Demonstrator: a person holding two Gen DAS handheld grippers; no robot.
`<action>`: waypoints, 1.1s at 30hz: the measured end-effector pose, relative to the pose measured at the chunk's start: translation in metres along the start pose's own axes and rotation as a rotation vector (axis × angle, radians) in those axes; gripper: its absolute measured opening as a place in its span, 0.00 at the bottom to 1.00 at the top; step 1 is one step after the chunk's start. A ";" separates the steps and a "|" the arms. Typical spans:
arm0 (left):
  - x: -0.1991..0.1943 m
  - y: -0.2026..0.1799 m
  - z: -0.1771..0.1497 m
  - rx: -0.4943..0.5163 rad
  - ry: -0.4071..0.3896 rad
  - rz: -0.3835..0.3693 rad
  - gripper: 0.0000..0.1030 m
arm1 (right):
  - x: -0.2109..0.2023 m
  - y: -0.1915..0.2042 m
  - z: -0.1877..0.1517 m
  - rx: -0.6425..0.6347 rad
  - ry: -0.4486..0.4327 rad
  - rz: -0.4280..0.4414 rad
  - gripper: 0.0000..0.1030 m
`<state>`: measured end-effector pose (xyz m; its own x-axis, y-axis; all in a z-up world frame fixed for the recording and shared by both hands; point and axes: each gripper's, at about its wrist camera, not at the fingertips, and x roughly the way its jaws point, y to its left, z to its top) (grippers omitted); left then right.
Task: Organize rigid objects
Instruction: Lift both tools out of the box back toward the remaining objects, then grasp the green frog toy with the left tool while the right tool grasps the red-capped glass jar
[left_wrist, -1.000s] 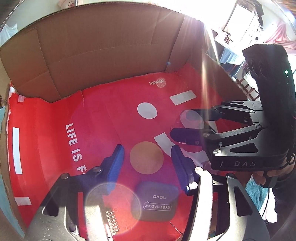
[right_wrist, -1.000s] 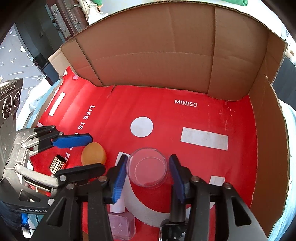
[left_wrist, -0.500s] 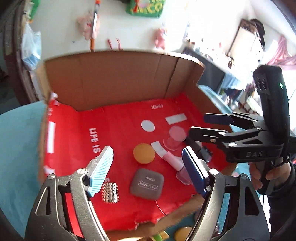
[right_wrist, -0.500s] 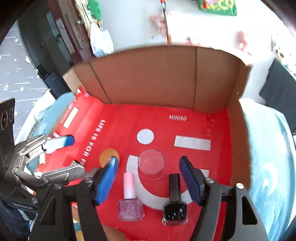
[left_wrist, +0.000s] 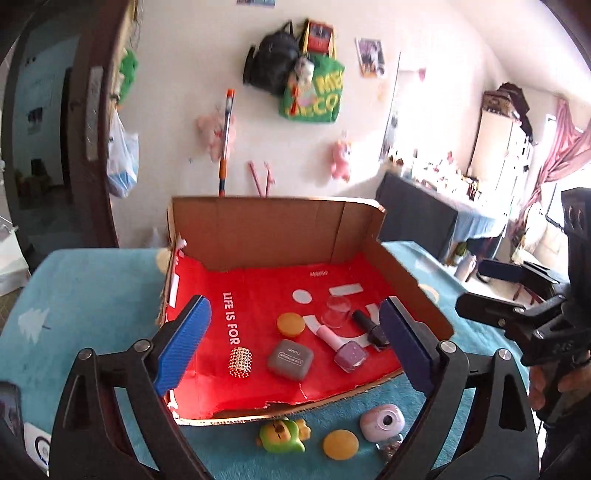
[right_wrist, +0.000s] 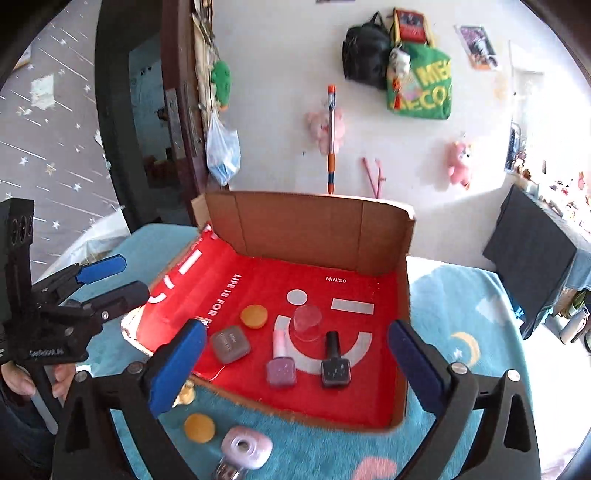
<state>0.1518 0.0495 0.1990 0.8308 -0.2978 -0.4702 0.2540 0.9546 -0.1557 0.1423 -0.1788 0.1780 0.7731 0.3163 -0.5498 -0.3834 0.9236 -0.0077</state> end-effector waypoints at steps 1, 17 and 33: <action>-0.006 -0.004 -0.004 0.001 -0.017 0.006 0.92 | -0.005 0.001 -0.003 0.000 -0.009 -0.006 1.00; -0.040 -0.031 -0.092 -0.008 -0.048 0.060 0.94 | -0.063 0.030 -0.105 0.036 -0.136 -0.087 1.00; -0.010 -0.028 -0.155 -0.017 0.068 0.090 0.94 | -0.023 0.009 -0.177 0.153 -0.082 -0.153 1.00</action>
<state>0.0598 0.0238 0.0737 0.8143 -0.2110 -0.5407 0.1704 0.9774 -0.1247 0.0315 -0.2159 0.0432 0.8573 0.1804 -0.4821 -0.1820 0.9823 0.0440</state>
